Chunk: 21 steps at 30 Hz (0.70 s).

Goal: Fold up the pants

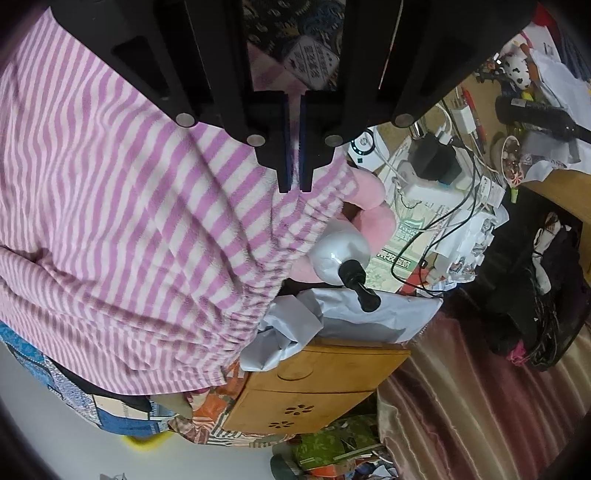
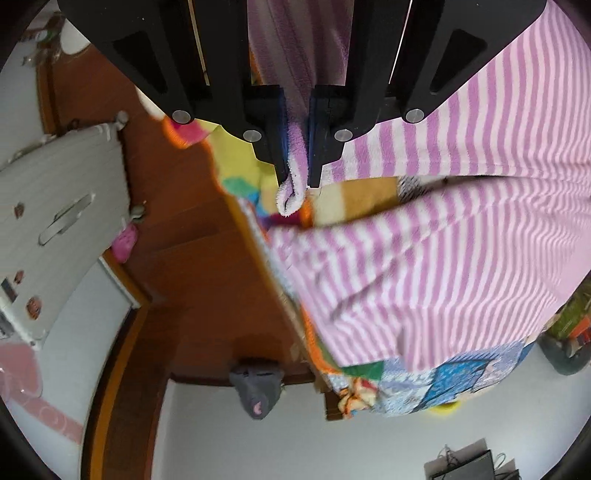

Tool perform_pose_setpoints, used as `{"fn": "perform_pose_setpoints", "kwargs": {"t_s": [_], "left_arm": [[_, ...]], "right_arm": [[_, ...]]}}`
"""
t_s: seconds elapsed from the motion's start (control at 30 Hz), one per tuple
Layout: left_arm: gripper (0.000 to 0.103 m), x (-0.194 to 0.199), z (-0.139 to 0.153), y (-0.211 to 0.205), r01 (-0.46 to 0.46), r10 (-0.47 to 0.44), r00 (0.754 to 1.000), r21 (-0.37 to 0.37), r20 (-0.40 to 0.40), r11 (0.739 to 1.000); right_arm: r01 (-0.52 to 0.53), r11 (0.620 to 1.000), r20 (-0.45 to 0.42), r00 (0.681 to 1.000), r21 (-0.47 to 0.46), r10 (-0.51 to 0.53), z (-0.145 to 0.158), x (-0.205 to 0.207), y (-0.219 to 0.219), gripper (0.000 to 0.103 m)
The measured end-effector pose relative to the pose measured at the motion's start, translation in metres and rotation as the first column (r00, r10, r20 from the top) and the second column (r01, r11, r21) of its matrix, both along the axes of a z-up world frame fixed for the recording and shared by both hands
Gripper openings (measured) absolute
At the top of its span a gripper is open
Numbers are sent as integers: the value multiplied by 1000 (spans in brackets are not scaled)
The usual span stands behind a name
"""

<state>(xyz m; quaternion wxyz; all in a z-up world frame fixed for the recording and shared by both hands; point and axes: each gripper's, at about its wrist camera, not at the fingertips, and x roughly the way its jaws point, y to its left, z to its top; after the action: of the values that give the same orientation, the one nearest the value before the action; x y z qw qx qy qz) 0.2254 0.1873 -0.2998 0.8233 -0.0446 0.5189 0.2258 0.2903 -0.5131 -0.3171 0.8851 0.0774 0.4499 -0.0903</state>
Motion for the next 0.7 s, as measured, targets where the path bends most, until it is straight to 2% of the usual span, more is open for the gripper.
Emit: {"fn": "perform_pose_setpoints", "kwargs": {"t_s": [0.1, 0.27, 0.37, 0.43, 0.53, 0.6, 0.7], "left_arm": [[1, -4, 1, -8, 19, -19, 1000, -9, -5, 1000], [1, -10, -7, -14, 31, -31, 999, 1, -29, 1000], [1, -12, -8, -11, 38, -38, 999, -1, -30, 999], [2, -13, -8, -8, 38, -38, 998, 3, -40, 999], [3, -16, -5, -2, 37, -38, 999, -28, -32, 999], [9, -14, 2, -3, 45, -46, 998, -18, -31, 999], [33, -9, 21, -7, 68, -68, 998, 22, 0, 997]], "right_arm": [[18, 1000, -14, 1000, -17, -18, -1, 10, -8, 7], [-11, 999, -85, 996, -39, 7, -9, 19, -2, 11], [3, 998, -92, 996, -67, -9, -2, 13, -1, 27], [2, 997, -81, 997, -72, -8, 8, 8, 0, 46], [-9, 995, -43, 999, -95, 5, 28, -2, 6, 51], [-27, 995, -20, 999, -97, 25, 41, -7, 12, 51], [-62, 995, 17, 998, -84, 63, 62, -12, 23, 52]]}}
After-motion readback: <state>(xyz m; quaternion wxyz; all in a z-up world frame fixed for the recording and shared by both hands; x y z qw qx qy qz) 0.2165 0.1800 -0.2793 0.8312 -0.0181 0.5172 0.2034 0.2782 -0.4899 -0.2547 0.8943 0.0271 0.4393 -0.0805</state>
